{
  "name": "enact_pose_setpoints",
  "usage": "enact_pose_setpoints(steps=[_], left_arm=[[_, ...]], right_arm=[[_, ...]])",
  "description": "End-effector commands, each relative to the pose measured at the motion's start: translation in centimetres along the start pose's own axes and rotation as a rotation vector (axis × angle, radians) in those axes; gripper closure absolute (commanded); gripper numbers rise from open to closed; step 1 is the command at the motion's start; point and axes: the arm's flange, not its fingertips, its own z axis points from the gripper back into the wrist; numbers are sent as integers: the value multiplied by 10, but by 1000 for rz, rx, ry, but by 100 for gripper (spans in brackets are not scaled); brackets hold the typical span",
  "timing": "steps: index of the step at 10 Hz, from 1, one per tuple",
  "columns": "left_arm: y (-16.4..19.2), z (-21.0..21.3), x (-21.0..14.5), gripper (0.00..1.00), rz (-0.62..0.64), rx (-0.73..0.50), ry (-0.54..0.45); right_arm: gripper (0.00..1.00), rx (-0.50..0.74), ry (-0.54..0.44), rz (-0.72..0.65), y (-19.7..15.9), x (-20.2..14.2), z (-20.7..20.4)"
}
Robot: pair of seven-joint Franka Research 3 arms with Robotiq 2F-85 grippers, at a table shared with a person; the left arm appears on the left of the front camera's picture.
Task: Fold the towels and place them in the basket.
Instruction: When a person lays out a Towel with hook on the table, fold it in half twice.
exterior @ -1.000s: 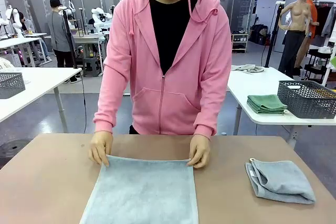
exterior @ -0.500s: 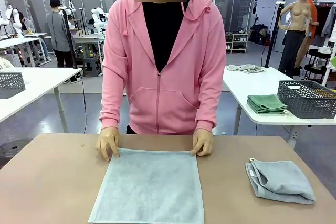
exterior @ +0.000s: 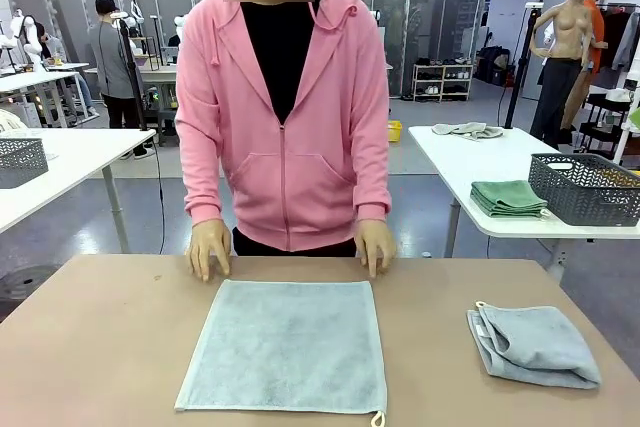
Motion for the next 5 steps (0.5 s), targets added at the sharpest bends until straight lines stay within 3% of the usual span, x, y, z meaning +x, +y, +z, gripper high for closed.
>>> enact_pose_setpoints(steps=[1, 5], left_arm=[[1, 0, -1, 0, -7, 10, 7], [1, 0, -1, 0, -7, 10, 7]], right_arm=[[7, -12, -3, -9, 0, -1, -1], [7, -12, -3, -9, 0, -1, -1]])
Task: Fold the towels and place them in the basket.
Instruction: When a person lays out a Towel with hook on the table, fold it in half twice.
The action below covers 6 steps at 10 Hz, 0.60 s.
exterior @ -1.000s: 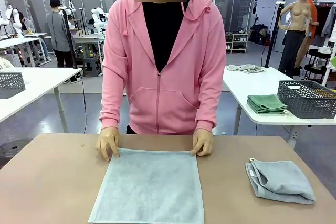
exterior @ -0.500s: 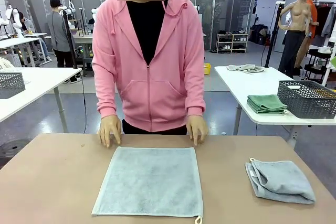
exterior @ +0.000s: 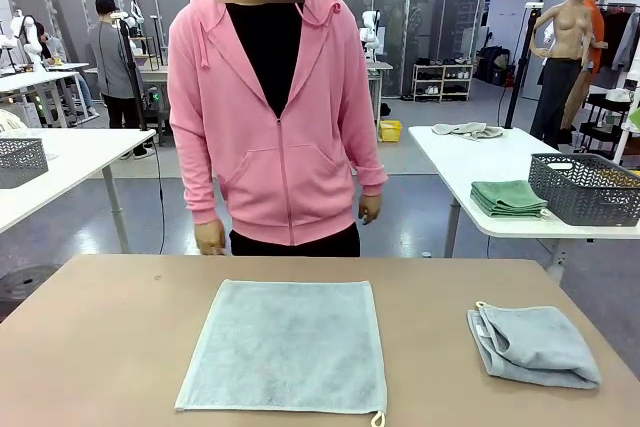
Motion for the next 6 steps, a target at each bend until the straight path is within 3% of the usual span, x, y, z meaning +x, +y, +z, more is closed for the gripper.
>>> enact_pose_setpoints(steps=[1, 4, 5, 6], left_arm=[[1, 0, -1, 0, -7, 10, 7], [1, 0, -1, 0, -7, 10, 7], [0, 0, 0, 0, 0, 0, 0], [-9, -14, 8, 0, -78, 16, 39]], right_arm=[[7, -12, -3, -9, 0, -1, -1], [7, 0, 0, 0, 0, 0, 0], [7, 13, -1, 73, 8, 1, -5], [7, 29, 13, 150, 19, 2, -15]])
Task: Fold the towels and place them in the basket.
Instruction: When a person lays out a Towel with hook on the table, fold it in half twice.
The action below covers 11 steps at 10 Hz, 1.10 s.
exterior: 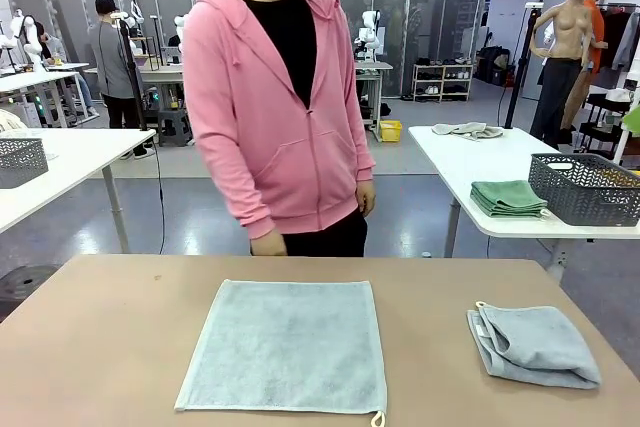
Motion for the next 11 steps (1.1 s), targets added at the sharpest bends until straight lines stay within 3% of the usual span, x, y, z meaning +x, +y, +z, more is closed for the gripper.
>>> enact_pose_setpoints(steps=[1, 3, 4, 8, 9, 11], left_arm=[[-16, -25, 11, 0, -150, 45, 57], [-38, -68, 18, 0, -333, 58, 114], [-43, -105, 25, 0, -409, 72, 193], [-52, -205, 28, 0, -759, 82, 220], [-48, -222, 27, 0, -766, 108, 256], [-48, -230, 27, 0, -753, 80, 212]], right_arm=[[7, 26, 16, 170, 22, 1, -21], [7, 75, 40, 334, 60, 4, -55], [7, 128, 68, 427, 82, 5, -89], [7, 226, 183, 593, 126, -5, -178], [7, 251, 219, 599, 129, -10, -195], [7, 269, 268, 599, 131, -15, -208]])
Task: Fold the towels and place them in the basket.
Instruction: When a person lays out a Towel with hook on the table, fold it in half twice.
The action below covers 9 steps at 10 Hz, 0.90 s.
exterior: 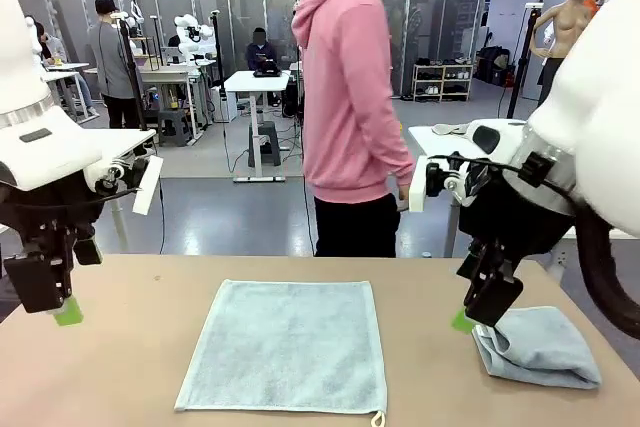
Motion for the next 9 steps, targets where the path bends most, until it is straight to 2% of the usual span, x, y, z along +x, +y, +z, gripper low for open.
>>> enact_pose_setpoints(steps=[1, 2, 5, 7, 9], left_arm=[[2, 10, -4, 0, 46, 37, -23], [0, 0, 0, 0, 0, 0, 0], [2, 2, -1, 0, 7, 1, -12], [2, -6, 1, 0, -35, -10, -21], [8, -45, 11, 0, -95, -15, -23]], right_arm=[[7, -24, 70, -24, -9, -4, 12], [7, 0, 0, 0, 0, 0, 0], [7, -5, 17, 1, -2, -1, 2], [7, 6, 8, 17, -1, 1, -6], [7, 27, 57, 83, 0, 12, -43]])
